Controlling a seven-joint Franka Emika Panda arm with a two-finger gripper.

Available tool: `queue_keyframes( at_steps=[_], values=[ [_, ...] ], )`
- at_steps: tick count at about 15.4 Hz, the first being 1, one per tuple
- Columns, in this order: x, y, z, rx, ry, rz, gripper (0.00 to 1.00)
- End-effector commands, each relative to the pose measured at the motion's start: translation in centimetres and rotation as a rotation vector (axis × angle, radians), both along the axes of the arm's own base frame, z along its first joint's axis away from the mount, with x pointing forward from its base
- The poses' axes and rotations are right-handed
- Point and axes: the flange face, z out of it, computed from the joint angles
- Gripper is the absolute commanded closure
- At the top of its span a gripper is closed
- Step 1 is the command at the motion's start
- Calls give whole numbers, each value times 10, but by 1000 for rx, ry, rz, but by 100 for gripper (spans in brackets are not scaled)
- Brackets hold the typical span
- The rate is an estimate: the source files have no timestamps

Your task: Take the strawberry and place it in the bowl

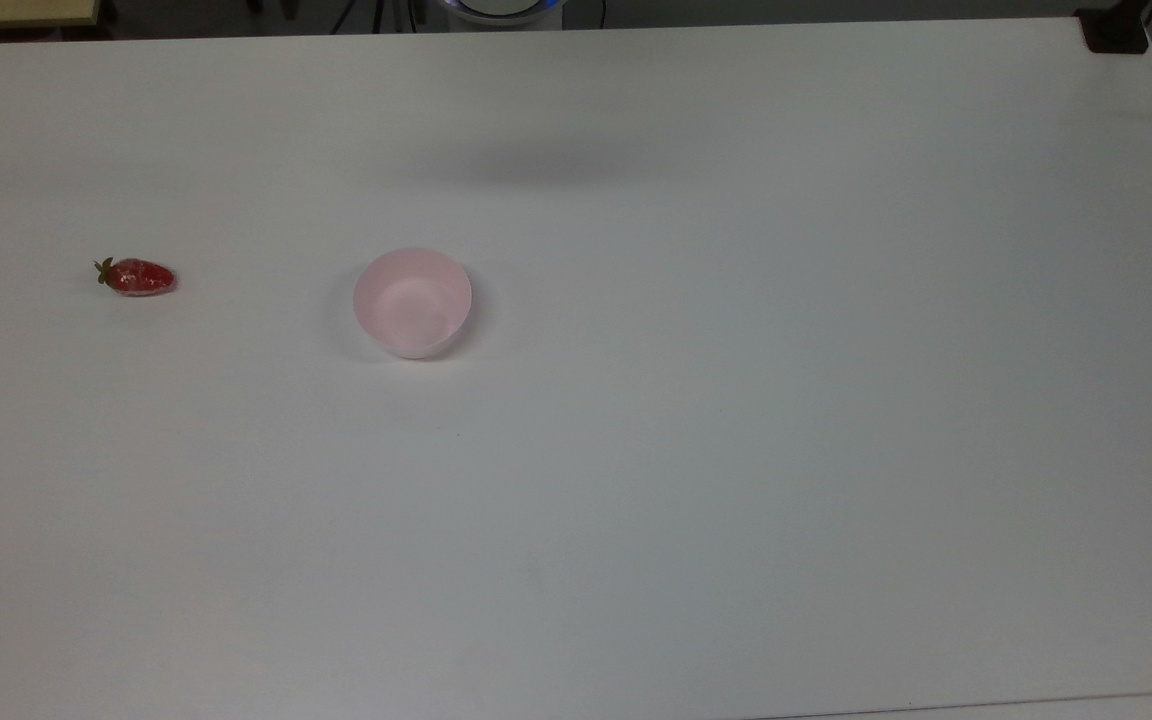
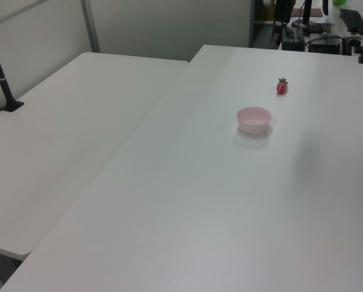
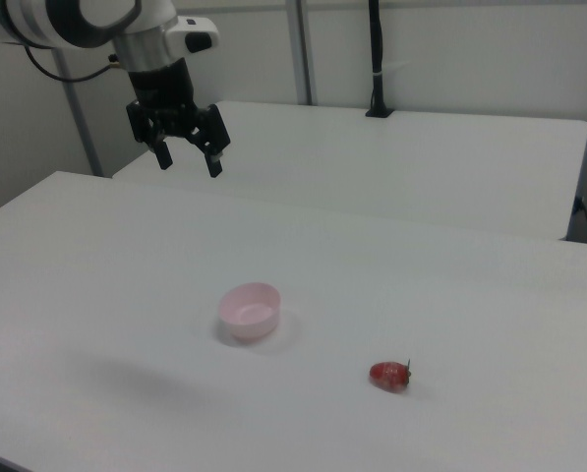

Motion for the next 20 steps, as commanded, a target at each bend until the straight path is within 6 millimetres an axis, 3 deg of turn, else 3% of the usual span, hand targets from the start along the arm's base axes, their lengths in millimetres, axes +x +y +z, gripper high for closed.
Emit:
queue_keyframes(
  at_steps=[1, 4, 6, 10, 12, 14, 16, 17, 20],
  values=[
    [-7, -38, -9, -37, 40, 82, 0],
    [-8, -75, -23, -122, 81, 29, 0],
    [-10, -127, -40, -131, 79, -58, 0],
    [-23, -204, -106, -86, 61, -207, 0],
    [-20, -252, -150, -26, 28, -354, 0],
    [-13, -283, -188, -7, -5, -464, 0],
    [-13, -310, -229, 15, -1, -536, 0],
    [-14, -319, -239, 15, 10, -537, 0],
    [-9, -319, -260, 46, 30, -599, 0]
  ],
)
